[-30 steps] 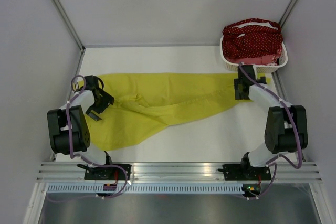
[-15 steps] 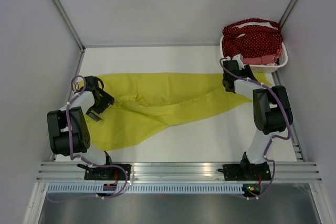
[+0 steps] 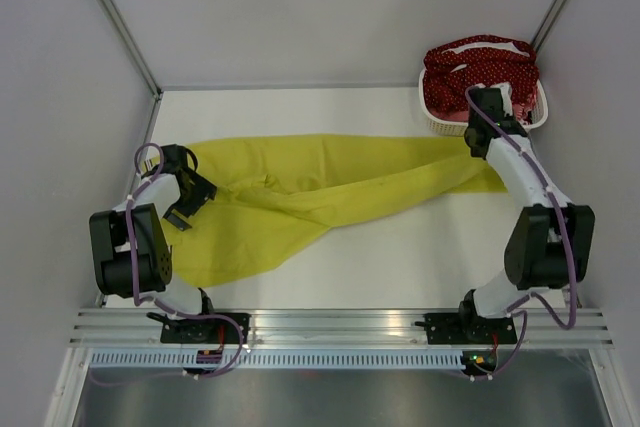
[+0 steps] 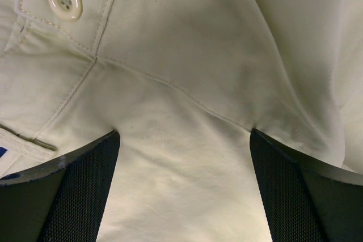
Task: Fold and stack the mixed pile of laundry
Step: Flatten out the trousers at the center of the board.
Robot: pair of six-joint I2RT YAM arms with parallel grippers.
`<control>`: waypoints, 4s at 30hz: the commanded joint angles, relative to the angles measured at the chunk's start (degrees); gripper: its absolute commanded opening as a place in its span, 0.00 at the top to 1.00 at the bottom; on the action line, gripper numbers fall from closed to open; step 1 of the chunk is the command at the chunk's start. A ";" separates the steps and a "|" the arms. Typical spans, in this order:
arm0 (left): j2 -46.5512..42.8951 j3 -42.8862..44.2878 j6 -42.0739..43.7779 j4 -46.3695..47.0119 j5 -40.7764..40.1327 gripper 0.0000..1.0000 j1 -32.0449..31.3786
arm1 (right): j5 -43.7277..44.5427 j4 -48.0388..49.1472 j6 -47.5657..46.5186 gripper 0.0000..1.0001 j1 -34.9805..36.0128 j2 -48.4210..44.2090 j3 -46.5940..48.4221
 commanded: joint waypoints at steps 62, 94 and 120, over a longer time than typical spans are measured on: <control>-14.39 -1.72 0.35 -1.47 2.62 0.00 -5.77 | -51.45 17.95 33.18 0.02 -9.64 -15.29 -23.66; -8.50 3.01 1.22 -1.03 10.81 0.02 9.45 | -54.86 7.47 46.83 0.02 -8.58 -57.42 -44.71; 6.61 13.57 6.94 0.73 5.78 0.00 2.66 | -35.86 16.36 30.47 0.02 12.35 21.10 -1.08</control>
